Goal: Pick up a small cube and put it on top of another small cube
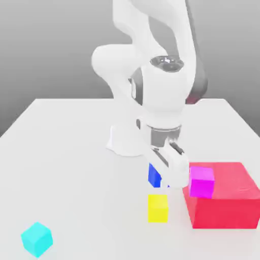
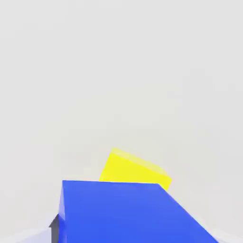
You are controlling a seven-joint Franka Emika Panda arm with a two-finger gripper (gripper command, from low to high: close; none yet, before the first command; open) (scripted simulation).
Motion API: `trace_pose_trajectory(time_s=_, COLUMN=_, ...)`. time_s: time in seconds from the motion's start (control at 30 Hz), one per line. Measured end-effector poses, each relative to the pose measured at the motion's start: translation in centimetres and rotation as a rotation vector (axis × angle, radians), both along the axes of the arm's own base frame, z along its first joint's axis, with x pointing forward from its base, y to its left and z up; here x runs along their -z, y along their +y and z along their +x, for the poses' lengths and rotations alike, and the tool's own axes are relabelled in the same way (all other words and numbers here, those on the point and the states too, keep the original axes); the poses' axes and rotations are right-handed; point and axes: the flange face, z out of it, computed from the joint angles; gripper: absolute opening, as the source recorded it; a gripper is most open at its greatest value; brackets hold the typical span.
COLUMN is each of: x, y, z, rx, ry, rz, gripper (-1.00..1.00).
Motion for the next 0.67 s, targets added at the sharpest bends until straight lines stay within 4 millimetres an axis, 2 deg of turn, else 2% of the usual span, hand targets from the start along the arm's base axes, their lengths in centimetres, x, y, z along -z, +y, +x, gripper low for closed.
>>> trace_pose_trajectory(time_s=0.27, x=4.0, y=0.3, z=-0.6, rx=-0.007, ry=0.005, rz=0.013, gripper=-1.0)
trace_pose_trajectory(time_s=0.3, x=4.3, y=0.3, z=-0.7, rx=-0.008, ry=0.006, rz=0.015, gripper=1.0)
trace_pose_trajectory(time_s=0.5, x=4.4, y=0.3, z=-0.7, rx=-0.009, ry=0.008, rz=0.016, gripper=1.0)
trace_pose_trajectory(time_s=0.67, x=2.4, y=0.2, z=-0.2, rx=-0.004, ry=0.002, rz=0.004, gripper=1.0)
